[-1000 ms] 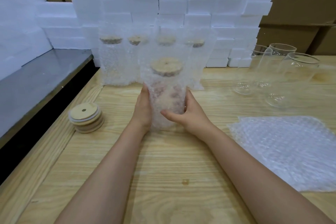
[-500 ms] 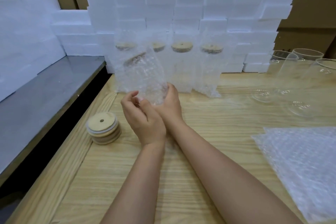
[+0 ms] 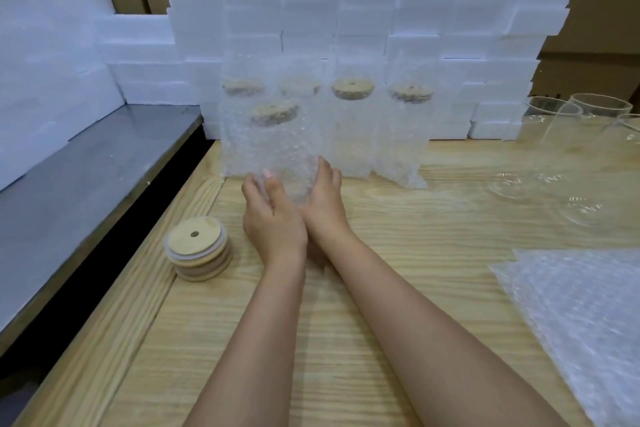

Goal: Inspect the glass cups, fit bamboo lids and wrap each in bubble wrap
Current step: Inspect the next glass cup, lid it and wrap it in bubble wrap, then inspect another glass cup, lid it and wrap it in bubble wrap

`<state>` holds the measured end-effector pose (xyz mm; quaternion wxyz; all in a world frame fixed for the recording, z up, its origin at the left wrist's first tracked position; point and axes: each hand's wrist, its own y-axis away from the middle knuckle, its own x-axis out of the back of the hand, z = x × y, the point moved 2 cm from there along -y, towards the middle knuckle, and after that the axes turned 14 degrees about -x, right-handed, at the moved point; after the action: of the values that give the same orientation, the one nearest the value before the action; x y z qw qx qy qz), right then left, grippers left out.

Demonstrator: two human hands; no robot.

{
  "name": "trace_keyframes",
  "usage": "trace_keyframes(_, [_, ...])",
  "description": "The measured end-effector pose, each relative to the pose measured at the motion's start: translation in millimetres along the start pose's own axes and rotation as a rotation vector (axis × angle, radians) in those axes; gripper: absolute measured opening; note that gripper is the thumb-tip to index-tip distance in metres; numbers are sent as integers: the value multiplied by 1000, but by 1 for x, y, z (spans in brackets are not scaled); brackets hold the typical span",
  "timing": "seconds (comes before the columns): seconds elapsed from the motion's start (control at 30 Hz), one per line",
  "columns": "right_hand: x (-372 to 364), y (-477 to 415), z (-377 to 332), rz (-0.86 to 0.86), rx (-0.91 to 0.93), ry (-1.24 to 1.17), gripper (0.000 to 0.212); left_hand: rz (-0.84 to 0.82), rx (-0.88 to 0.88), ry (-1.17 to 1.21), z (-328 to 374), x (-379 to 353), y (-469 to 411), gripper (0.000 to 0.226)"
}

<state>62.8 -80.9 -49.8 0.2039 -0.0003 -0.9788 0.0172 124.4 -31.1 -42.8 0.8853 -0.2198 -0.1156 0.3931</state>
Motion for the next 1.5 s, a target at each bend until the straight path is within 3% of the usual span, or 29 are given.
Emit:
trace_keyframes(0.2, [-26,-16,-7,62,-31,7,73,2,-34,-83,1,0,-20,52])
trace_keyframes(0.47, [-79,-43,-11,227,10,189,77,-92,17,-54,-4,0,-35,60])
trace_keyframes(0.6, [-93,-51,-10,293,6,340,68,-122,43,-38,-5,2,-39,59])
trace_keyframes(0.83, [-89,-47,-12,234,10,272,53,-90,11,-11,-3,5,-40,55])
trace_keyframes(1.07, [-67,-25,-19,177,-4,117,63,-46,-40,-11,-7,6,-44,57])
trace_keyframes(1.27, [-35,-4,-14,130,-105,72,61,-24,-85,-159,2,5,-33,64])
trace_keyframes(1.37, [7,10,-9,129,-130,99,63,25,-192,-313,13,5,-18,68])
trace_keyframes(1.5, [95,20,0,270,-52,108,44,45,-416,-347,22,3,-1,53])
